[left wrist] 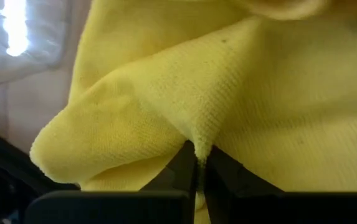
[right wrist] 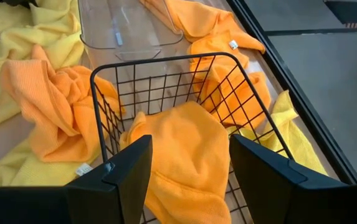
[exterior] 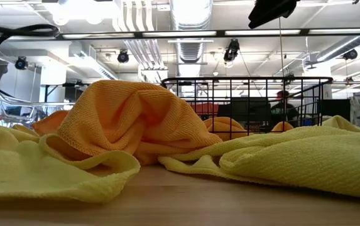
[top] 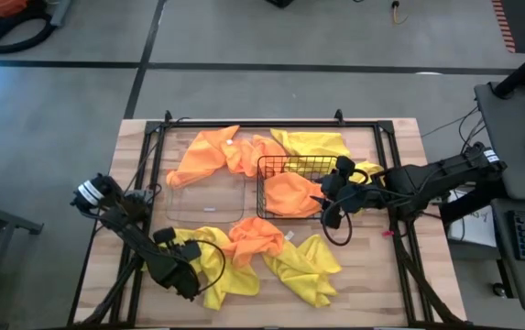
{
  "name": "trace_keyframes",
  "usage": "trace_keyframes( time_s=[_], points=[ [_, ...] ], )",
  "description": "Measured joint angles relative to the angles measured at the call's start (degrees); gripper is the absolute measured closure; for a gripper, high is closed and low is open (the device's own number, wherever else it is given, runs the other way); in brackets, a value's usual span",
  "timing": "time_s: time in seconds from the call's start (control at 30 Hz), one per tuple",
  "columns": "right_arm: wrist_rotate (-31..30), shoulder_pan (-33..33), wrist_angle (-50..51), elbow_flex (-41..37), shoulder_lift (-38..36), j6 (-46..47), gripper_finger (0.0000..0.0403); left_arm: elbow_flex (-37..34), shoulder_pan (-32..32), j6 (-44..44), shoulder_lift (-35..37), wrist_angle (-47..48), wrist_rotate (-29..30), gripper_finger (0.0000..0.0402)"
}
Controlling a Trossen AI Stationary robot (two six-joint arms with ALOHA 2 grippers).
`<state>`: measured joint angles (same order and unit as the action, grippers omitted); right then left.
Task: Sort microfiber towel by color & place in baskets
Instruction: Put the yellow towel into the transparent bin
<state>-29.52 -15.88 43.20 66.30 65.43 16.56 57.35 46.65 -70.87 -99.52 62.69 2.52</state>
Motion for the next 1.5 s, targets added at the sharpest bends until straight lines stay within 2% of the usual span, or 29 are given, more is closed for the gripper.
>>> trace_keyframes(
  time_s=[0.23,0.4,0.63,0.77,0.9,1.0,1.17,1.3,1.5],
  points=[
    [0.0,0.0,0.0,0.0,0.0,0.0,0.0193,5.0,0.0,2.3,5.6,0.1,-3.0,0.0401],
    [0.0,-0.1,0.0,0.0,0.0,0.0,0.0193,9.2,0.1,-1.3,11.2,0.3,-7.1,0.0401],
    [1.7,-0.1,0.0,0.0,0.0,0.0,0.0193,16.1,0.6,-5.3,16.8,3.4,-4.2,0.0401],
    [2.6,-0.1,0.0,0.0,0.0,0.0,0.0193,21.4,1.3,-4.7,17.8,4.6,1.2,0.0401],
    [2.6,-0.1,-0.2,0.0,0.0,-0.1,0.0193,27.9,2.2,0.3,17.8,5.9,9.8,0.0402],
    [2.6,-0.1,-0.2,0.0,0.0,-0.2,0.0193,33.5,2.5,4.8,17.0,6.9,13.9,0.0402],
    [2.5,-0.1,-0.2,0.0,0.0,-0.2,0.0193,44.0,2.5,8.4,14.9,14.0,20.1,0.0402],
    [2.5,-0.1,-0.2,0.0,0.0,-0.6,0.0193,51.3,2.5,12.1,13.4,19.9,28.6,0.0402],
    [2.5,-0.1,-0.2,0.0,0.0,-0.7,0.0193,58.4,1.5,19.5,13.2,22.5,45.0,0.0402]
  ],
)
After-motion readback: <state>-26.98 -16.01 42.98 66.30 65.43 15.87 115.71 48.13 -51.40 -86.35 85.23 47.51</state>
